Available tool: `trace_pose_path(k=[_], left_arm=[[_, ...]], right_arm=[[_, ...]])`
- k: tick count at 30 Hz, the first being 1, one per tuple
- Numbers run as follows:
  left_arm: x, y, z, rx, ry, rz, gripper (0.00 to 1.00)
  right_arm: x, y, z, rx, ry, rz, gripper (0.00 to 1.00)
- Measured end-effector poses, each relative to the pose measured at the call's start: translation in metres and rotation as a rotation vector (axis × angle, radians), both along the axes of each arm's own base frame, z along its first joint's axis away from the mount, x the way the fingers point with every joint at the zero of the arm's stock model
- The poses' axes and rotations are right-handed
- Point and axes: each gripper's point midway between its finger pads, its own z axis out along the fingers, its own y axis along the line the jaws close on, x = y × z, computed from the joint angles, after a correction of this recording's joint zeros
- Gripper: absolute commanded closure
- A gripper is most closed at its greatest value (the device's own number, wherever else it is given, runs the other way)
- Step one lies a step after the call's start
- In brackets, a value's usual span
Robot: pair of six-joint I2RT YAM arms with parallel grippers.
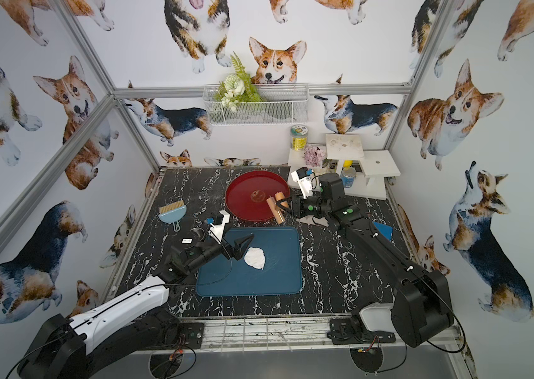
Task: Roll out the dumpling wrappers from the dough
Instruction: Pick up the rolling pin from the center of the board.
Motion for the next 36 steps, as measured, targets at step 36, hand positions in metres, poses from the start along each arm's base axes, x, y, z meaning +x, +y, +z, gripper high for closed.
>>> trace_pose_path(k=[36], left_arm=[[0.011,-0.082,-0.003,0.173,-0.318,-0.113,0.3]], right_arm=[[-0.064,0.03,0.004,-0.004,0.038,0.223,1.0]])
